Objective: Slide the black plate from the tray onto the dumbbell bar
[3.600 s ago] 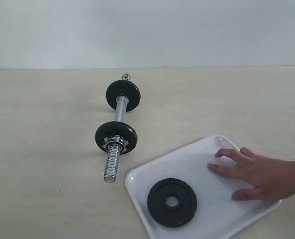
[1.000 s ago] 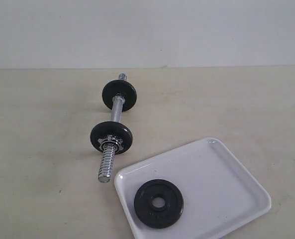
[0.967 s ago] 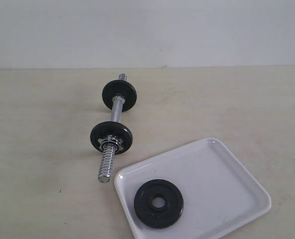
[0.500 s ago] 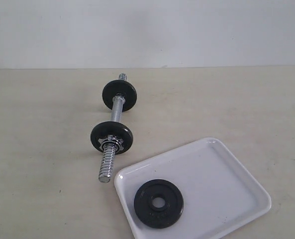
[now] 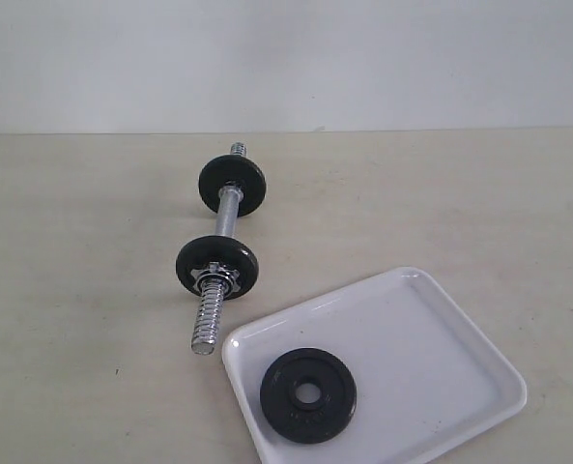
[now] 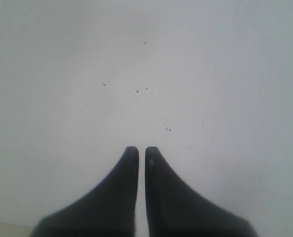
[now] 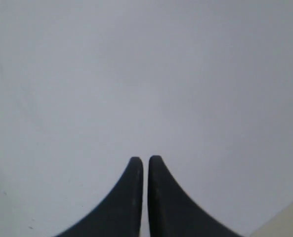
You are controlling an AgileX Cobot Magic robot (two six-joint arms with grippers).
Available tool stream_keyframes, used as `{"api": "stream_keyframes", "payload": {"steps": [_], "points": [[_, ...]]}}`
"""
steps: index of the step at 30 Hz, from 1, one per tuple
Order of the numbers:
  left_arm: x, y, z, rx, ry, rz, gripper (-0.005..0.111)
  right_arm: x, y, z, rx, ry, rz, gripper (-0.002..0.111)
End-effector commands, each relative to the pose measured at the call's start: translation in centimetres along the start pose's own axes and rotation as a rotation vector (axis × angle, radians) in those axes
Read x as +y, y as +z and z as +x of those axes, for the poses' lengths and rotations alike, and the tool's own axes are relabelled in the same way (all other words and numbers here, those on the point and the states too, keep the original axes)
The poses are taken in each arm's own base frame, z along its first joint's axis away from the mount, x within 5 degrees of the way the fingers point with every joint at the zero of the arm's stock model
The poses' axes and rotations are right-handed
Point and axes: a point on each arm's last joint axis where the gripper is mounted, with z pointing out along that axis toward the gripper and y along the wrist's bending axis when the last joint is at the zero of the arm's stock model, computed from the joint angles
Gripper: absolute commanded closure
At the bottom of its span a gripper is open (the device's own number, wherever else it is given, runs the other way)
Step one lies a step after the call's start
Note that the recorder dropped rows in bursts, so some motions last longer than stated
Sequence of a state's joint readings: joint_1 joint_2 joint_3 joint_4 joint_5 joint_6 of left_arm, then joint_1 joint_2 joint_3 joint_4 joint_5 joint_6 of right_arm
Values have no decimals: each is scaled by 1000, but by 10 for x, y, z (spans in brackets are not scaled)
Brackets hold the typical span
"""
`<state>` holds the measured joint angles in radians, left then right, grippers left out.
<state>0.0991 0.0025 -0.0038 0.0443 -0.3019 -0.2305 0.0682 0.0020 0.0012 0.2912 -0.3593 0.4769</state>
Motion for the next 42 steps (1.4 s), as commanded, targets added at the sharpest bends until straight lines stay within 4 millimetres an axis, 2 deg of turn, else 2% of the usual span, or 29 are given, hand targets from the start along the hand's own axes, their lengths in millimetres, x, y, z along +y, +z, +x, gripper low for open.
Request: {"api": "stream_keyframes", "payload": {"steps": [1, 5, 23, 28, 31, 35, 39, 42], "points": [[0, 0, -2, -32, -84, 9, 102, 0, 0, 0, 1, 244, 6, 108], [0, 0, -2, -32, -89, 9, 102, 0, 0, 0, 0, 402, 6, 108], [0, 0, 0, -10, -89, 3, 102, -1, 0, 0, 4, 432, 9, 108], [0, 0, 2, 10, -95, -2, 102, -1, 0, 0, 4, 571, 9, 108], [0, 0, 2, 10, -95, -2, 102, -1, 0, 0, 4, 579, 9, 108], [0, 0, 2, 10, -122, -2, 102, 1, 0, 1, 15, 524, -3, 108], [0, 0, 2, 10, -243, -3, 102, 9, 0, 5, 86, 300, -73, 108], [1, 0, 3, 40, -254, -10, 102, 25, 3, -3, 150, 118, -96, 108]]}}
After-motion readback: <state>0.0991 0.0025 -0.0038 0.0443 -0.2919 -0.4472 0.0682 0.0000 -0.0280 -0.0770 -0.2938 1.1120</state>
